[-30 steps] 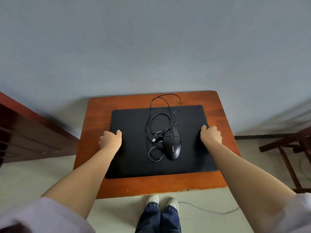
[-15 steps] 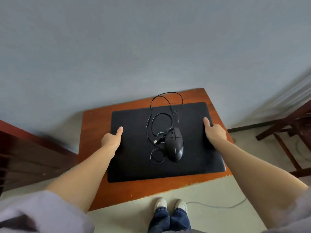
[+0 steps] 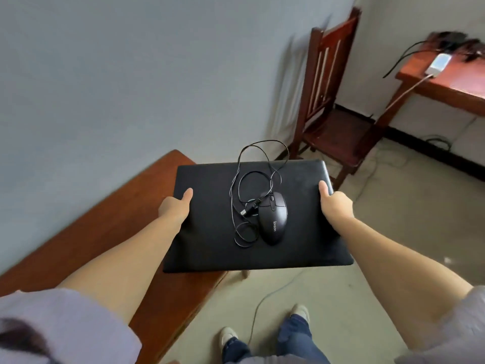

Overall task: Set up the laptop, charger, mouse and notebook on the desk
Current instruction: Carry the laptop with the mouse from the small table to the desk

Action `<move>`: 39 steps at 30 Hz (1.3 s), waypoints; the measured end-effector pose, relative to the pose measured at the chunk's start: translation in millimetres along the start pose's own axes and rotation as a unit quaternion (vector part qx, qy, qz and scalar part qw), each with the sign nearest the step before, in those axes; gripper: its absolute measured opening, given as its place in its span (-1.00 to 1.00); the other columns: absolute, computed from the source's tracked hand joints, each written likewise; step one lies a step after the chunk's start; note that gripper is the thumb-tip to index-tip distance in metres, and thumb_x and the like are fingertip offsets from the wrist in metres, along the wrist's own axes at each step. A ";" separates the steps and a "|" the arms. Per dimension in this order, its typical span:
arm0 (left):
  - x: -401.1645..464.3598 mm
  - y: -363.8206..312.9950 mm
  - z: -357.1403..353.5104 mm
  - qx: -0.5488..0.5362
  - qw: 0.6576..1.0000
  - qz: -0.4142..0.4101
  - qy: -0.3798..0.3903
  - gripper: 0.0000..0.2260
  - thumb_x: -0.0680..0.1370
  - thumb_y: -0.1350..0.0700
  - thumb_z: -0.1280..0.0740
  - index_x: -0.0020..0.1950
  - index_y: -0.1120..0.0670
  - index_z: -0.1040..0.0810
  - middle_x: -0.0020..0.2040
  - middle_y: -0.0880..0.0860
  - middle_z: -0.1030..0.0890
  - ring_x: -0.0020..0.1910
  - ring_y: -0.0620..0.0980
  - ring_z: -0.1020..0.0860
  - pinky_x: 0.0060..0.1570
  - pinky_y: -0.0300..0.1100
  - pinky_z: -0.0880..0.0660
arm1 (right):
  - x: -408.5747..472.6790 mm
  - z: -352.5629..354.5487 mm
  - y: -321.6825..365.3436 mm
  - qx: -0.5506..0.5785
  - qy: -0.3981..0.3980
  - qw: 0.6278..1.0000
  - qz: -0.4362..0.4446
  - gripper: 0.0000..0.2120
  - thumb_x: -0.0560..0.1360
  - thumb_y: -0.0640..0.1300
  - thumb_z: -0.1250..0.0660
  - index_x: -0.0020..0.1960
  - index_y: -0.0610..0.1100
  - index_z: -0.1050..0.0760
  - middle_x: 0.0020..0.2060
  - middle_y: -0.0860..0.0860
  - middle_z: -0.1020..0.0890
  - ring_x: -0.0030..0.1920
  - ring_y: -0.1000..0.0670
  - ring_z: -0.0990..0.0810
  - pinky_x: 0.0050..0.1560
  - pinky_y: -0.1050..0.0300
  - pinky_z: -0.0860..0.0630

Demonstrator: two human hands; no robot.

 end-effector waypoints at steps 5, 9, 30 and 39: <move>-47.3 -93.9 -114.0 0.045 0.993 -0.078 0.076 -0.37 0.52 -0.24 -0.19 0.31 0.27 -0.37 0.27 0.20 -0.49 0.16 0.20 -0.49 -0.02 -0.04 -0.42 | 29.8 99.0 -102.7 0.040 -0.071 0.994 -0.076 -0.32 0.51 0.29 -0.01 0.17 -0.32 -0.45 0.10 -0.23 -0.55 -0.02 -0.19 -0.50 -0.06 0.04 -0.35; -100.0 -153.6 -210.7 0.061 0.985 -0.101 0.125 -0.41 0.52 -0.23 -0.20 0.29 0.25 -0.38 0.28 0.19 -0.47 0.19 0.20 -0.47 0.05 -0.02 -0.42 | 58.2 173.1 -182.1 0.061 -0.107 0.984 -0.126 -0.31 0.51 0.29 -0.01 0.14 -0.32 -0.46 0.10 -0.24 -0.56 0.07 -0.25 -0.52 -0.02 0.01 -0.39; -245.9 -447.6 -604.2 0.133 0.931 -0.243 0.237 -0.33 0.48 -0.25 -0.26 0.31 0.29 -0.38 0.29 0.24 -0.47 0.25 0.26 -0.43 0.19 0.03 -0.38 | 265.7 442.4 -398.7 0.111 -0.216 0.932 -0.269 -0.30 0.51 0.30 -0.03 0.17 -0.34 -0.45 0.17 -0.28 -0.53 0.15 -0.26 -0.50 0.01 0.02 -0.38; -277.9 -613.5 -737.0 0.162 0.898 -0.290 0.288 -0.38 0.50 -0.22 -0.25 0.28 0.30 -0.39 0.28 0.23 -0.48 0.23 0.25 -0.44 0.07 -0.03 -0.37 | 384.6 531.3 -426.4 0.127 -0.246 0.907 -0.317 -0.32 0.52 0.28 -0.02 0.08 -0.34 -0.49 0.11 -0.28 -0.56 0.12 -0.27 -0.51 -0.02 0.02 -0.36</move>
Point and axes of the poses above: each hand's wrist, its own x-axis towards the middle knuckle, its own z-axis out of the back of the hand, y = z × x, the point moved 9 cm from there along x, towards the middle knuckle
